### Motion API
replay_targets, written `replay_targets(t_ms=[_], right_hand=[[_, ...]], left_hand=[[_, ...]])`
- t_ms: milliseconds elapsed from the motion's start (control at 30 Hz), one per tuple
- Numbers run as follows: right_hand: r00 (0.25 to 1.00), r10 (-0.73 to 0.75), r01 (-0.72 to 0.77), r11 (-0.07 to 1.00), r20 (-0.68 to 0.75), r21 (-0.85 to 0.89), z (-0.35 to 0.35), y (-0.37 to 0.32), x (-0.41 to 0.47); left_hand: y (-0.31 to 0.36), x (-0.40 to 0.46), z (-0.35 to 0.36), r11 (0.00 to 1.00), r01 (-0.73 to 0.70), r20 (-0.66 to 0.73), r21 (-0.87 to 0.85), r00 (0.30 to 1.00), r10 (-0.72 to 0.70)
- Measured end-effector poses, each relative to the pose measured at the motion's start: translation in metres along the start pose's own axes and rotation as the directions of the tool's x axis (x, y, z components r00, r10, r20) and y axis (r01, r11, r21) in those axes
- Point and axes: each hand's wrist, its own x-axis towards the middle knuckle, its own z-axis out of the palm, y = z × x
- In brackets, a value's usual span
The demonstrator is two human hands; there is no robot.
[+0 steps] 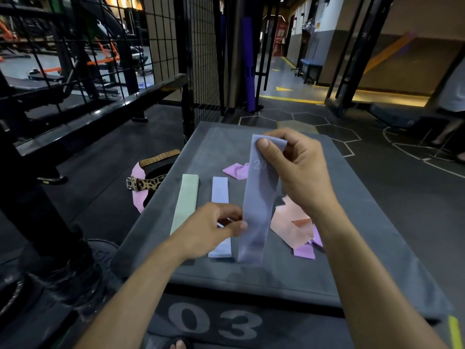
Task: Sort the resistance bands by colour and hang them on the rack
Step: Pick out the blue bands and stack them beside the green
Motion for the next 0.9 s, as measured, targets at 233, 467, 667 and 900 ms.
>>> replay_targets(t_ms=[233,467,667,900], right_hand=[[0.998,0.0,0.003,0.999,-0.067,0.044,-0.001,0.004,0.002],[0.992,0.0,0.004,1.0,-0.13,0.031,-0.001,0.01,0.004],[0.978,0.011,-0.005,1.0,-0.21,0.028,0.002,0.012,0.008],[0.972,0.012,-0.015,1.0,-0.237,-0.013,0.004,0.022,0.012]], left_hand=[[-0.011,-0.003,0.007,0.993,0.108,0.041,0.052,0.993,-0.11],[-0.023,-0.001,0.009,0.979,0.202,0.01,0.029,0.979,-0.203],[-0.023,0.002,0.015,0.984,0.178,0.005,0.026,0.984,-0.178],[-0.022,0.005,0.017,0.97,0.213,0.023,0.114,0.976,-0.217]])
